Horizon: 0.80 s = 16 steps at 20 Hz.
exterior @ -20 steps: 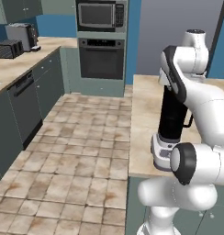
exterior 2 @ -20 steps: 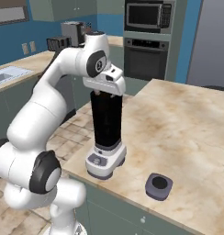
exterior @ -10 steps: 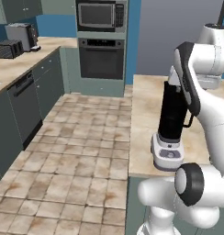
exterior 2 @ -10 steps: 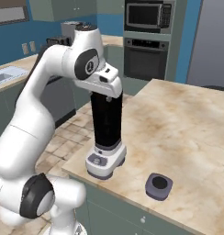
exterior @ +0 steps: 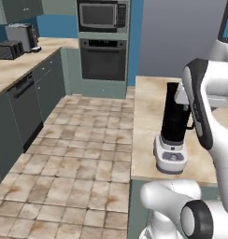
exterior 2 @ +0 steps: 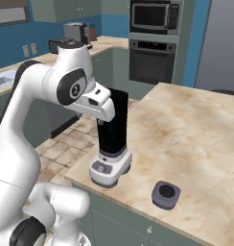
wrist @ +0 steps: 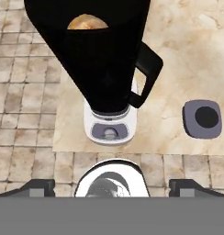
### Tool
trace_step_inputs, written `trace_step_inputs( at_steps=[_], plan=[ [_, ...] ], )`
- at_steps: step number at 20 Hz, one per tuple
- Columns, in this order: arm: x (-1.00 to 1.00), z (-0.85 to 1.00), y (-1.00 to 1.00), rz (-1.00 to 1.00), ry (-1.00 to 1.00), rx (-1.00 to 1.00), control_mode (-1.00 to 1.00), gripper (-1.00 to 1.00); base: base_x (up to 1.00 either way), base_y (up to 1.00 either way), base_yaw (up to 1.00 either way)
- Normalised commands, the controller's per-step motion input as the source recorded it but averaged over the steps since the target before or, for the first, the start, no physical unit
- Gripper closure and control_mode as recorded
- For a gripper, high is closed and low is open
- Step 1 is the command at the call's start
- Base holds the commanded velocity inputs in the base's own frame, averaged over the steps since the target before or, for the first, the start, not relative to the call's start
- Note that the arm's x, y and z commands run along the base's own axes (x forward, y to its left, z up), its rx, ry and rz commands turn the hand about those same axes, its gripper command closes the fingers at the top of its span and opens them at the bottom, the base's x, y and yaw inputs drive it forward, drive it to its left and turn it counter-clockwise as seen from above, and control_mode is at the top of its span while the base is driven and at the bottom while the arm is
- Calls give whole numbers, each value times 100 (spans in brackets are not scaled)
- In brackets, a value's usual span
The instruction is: Grab the garlic and onion from the fridge, place them in the blender, close the lid, and turn on the blender to create a marinade.
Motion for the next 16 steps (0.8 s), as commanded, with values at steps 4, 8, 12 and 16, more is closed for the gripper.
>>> trace_step_inputs(
  at_steps=[4,8,12,16],
  plan=[
    [-26,-74,22,7,12,0,-100,-100,0,0,0],
    [-1,-72,35,11,26,-1,-100,-100,0,0,0],
    [0,-60,52,11,17,-4,-100,-100,0,0,0],
    [0,-43,27,9,15,-1,-100,-100,0,0,0]
  ],
)
